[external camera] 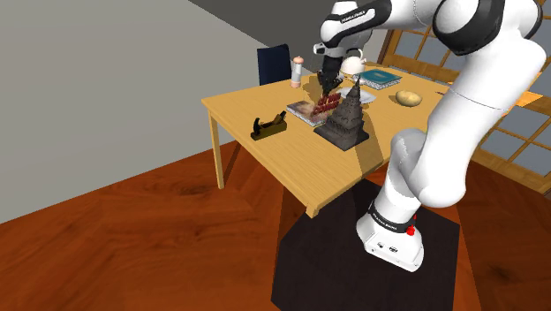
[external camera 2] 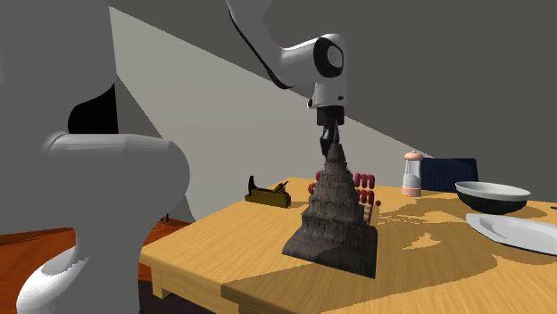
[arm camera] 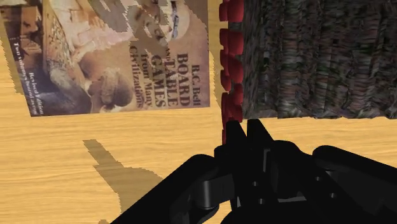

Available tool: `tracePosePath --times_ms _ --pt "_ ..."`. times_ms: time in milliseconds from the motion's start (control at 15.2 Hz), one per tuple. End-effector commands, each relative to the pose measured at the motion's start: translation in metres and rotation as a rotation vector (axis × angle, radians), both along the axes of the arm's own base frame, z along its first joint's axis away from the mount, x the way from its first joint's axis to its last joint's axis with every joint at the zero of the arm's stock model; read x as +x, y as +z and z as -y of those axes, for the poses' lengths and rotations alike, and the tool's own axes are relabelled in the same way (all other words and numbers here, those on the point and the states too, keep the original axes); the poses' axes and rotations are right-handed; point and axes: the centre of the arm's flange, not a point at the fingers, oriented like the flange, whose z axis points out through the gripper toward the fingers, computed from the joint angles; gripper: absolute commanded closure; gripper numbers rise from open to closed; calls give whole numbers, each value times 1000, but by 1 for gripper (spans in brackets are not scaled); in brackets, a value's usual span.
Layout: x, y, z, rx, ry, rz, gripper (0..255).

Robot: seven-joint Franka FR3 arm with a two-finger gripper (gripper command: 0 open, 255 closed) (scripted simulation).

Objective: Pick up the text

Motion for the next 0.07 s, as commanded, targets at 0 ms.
tracePosePath --times_ms 0 --pt "0 4 0 0 0 0 255"
